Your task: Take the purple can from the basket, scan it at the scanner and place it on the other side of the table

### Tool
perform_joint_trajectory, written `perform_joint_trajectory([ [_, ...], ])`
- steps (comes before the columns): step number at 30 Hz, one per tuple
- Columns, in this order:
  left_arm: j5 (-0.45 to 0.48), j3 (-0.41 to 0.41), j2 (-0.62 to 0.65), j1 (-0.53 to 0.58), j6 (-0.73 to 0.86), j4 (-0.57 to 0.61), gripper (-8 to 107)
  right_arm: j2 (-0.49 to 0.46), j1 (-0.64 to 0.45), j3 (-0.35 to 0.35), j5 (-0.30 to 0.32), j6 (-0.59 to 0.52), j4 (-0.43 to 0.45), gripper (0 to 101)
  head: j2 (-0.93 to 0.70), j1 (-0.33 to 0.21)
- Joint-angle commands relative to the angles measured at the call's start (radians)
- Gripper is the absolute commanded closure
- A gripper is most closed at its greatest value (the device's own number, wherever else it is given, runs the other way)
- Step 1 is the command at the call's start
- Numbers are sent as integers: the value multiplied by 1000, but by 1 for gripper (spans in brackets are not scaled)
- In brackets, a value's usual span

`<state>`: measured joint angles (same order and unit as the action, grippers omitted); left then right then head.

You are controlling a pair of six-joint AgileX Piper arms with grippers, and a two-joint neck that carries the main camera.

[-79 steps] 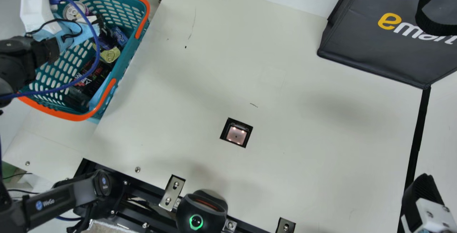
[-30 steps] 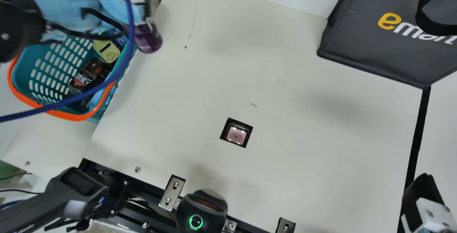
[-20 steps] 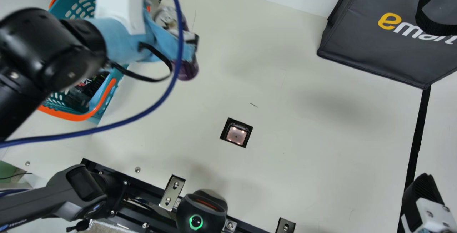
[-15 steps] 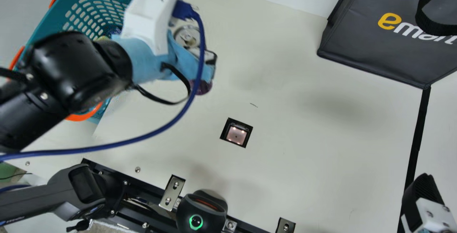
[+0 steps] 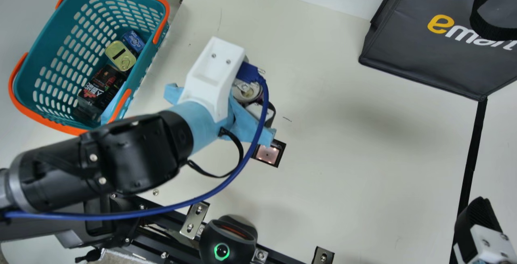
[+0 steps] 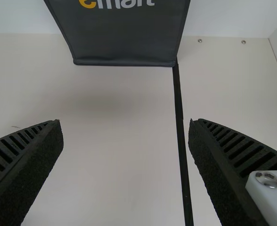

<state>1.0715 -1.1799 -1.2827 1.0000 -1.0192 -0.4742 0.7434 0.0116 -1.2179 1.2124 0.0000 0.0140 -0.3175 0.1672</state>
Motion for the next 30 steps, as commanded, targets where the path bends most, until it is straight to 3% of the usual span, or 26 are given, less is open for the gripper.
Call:
perform_joint_trajectory([
  [1,-3,18,-3,40,-71,-42,107,0,0,0,0,0,0,6,-4,-29],
  [13,-27,125,-27,186,-300,-190,107,0,0,0,0,0,0,6,-4,-29],
  [30,-82,261,-79,299,-533,-352,107,0,0,0,-1,0,0,6,-4,-29],
])
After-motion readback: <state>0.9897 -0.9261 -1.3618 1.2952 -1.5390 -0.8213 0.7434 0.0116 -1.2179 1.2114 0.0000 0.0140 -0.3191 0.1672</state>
